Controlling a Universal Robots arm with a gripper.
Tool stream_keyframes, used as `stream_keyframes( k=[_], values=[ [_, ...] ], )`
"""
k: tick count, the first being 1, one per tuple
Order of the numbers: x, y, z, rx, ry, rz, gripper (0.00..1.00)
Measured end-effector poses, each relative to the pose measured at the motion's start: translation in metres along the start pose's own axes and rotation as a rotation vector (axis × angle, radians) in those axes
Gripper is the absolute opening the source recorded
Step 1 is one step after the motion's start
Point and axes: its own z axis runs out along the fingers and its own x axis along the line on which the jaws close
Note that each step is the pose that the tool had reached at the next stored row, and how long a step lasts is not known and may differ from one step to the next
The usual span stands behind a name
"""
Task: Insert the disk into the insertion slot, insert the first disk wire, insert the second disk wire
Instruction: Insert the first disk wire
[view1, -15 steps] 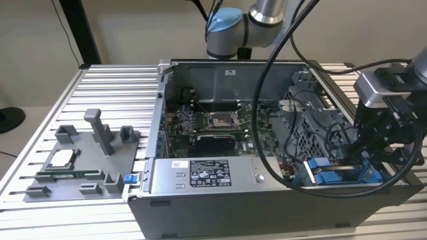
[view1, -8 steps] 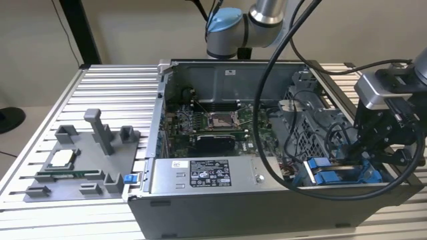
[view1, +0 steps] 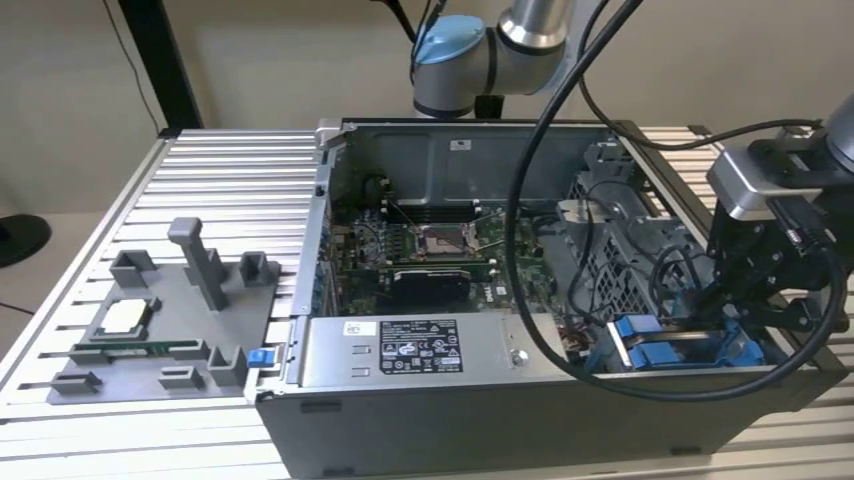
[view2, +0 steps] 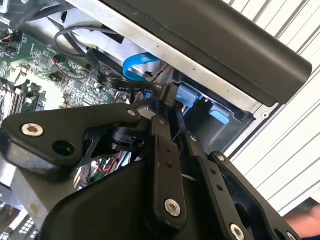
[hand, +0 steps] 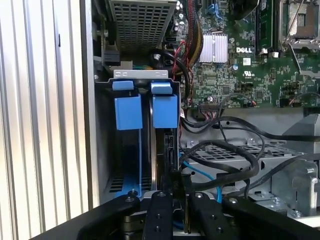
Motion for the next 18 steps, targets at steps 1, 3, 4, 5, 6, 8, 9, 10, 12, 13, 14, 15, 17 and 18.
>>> stream_keyframes(
  k=[1,3,4,5,6,8,9,10,12,13,14,15,17,18],
  values=[
    [-0.0001,0.0001,0.0006,0.0002,-0.0001,0.000,0.00],
    [-0.0002,0.0001,0.0024,0.0003,-0.0001,0.000,0.00],
    [-0.0001,0.0001,0.0034,0.0004,0.0003,0.000,0.00],
    [0.0000,0.0000,0.0040,0.0006,0.0006,0.000,0.00],
    [0.0000,0.0001,0.0044,0.0005,0.0008,0.000,0.00],
    [0.0001,0.0001,0.0049,0.0004,0.0005,0.000,0.00],
    [0.0001,0.0001,0.0051,0.0004,0.0003,0.000,0.00],
    [0.0001,0.0001,0.0051,0.0004,0.0001,0.000,0.00],
    [-0.0001,0.0002,0.0042,0.0001,-0.0017,0.000,1.00],
    [-0.0006,0.0002,0.0011,0.0002,-0.0014,0.000,1.00],
    [-0.0012,0.0003,-0.0035,0.0004,-0.0002,0.000,1.00],
    [-0.0019,0.0004,-0.0084,0.0003,-0.0003,0.000,1.00],
    [-0.0031,0.0005,-0.0172,0.0004,-0.0001,0.000,1.00],
    [-0.0039,0.0005,-0.0218,0.0003,-0.0001,0.000,1.00]
  ],
)
